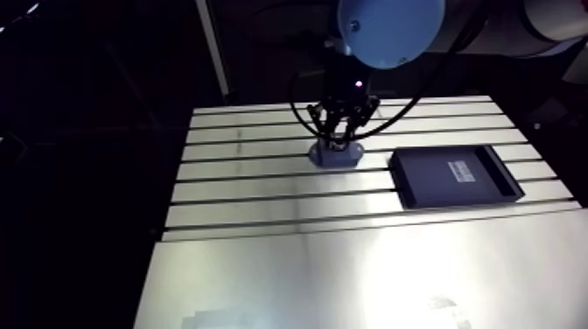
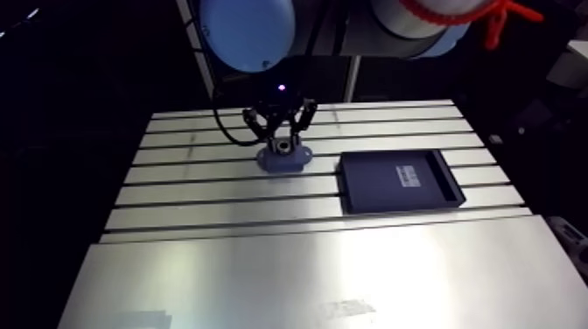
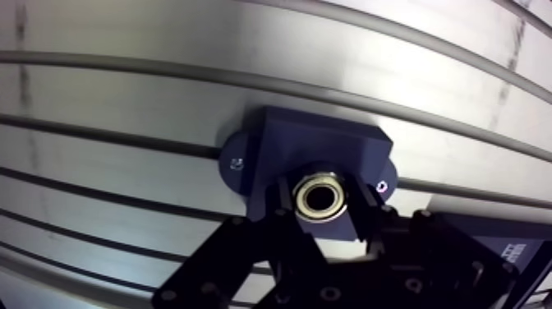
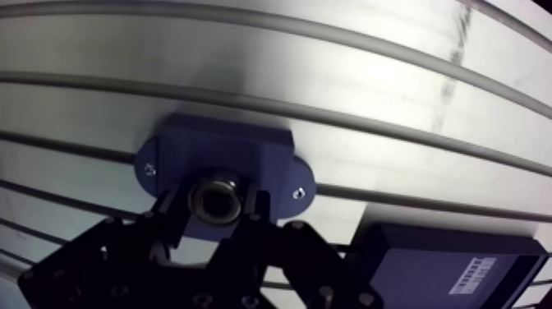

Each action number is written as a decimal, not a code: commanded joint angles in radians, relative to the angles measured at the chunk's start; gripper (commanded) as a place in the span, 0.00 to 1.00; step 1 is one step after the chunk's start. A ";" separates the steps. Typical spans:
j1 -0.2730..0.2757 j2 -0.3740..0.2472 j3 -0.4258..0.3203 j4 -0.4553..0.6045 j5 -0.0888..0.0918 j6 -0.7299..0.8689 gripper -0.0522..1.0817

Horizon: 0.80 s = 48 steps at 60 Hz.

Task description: Pick up the bearing and press it into the housing until flush.

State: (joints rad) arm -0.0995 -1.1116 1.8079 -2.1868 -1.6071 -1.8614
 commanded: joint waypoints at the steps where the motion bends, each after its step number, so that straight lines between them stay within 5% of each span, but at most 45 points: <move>1: 0.000 0.000 0.004 0.000 -0.001 0.000 0.61; 33: 0.000 0.000 0.005 -0.003 -0.003 0.000 0.60; 35: -0.002 0.000 0.005 -0.002 -0.001 0.001 0.57; 36: -0.002 0.000 0.005 -0.002 0.000 0.000 0.43; 37: -0.002 0.000 0.005 -0.002 0.000 0.000 0.43; 38: -0.002 -0.001 0.005 0.000 -0.001 0.000 0.21; 39: -0.002 -0.001 0.005 0.000 -0.001 0.000 0.21; 40: -0.002 -0.001 0.005 0.001 -0.001 -0.001 0.08; 48: 0.000 -0.010 -0.001 0.007 0.000 -0.011 0.05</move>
State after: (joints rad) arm -0.1006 -1.1125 1.8120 -2.1868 -1.6081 -1.8635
